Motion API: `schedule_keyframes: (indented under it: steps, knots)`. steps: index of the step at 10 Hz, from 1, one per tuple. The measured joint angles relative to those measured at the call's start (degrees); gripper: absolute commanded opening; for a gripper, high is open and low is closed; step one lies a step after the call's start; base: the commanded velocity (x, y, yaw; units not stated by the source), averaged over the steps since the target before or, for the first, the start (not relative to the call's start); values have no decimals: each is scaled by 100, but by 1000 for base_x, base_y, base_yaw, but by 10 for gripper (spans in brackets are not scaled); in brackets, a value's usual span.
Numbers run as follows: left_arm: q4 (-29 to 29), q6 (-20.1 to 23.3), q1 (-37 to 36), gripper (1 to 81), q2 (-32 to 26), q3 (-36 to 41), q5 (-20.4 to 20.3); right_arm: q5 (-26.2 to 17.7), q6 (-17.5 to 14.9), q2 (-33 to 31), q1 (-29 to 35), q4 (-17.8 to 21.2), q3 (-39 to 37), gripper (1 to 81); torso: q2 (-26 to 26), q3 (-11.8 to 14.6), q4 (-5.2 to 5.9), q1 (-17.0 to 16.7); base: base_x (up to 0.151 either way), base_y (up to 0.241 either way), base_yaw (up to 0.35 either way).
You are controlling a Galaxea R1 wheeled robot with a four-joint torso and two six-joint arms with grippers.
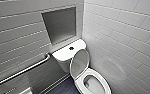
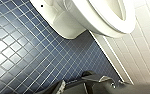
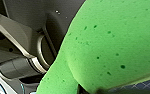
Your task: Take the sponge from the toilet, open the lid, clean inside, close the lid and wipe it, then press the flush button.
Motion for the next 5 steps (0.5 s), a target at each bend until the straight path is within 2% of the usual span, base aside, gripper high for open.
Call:
schedule_keyframes:
  steps: [2, 5]
  knots:
    - [-761, -46, -450, 811, -1, 30, 80, 336, -2, -116, -99, -9, 258, 10, 2, 0, 0, 0, 0, 0, 0]
    - [-1904, -94, -1037, 811, -23, 35, 50, 435, -6, -400, -133, -30, 1013, 10, 7, 0, 0, 0, 0, 0, 0]
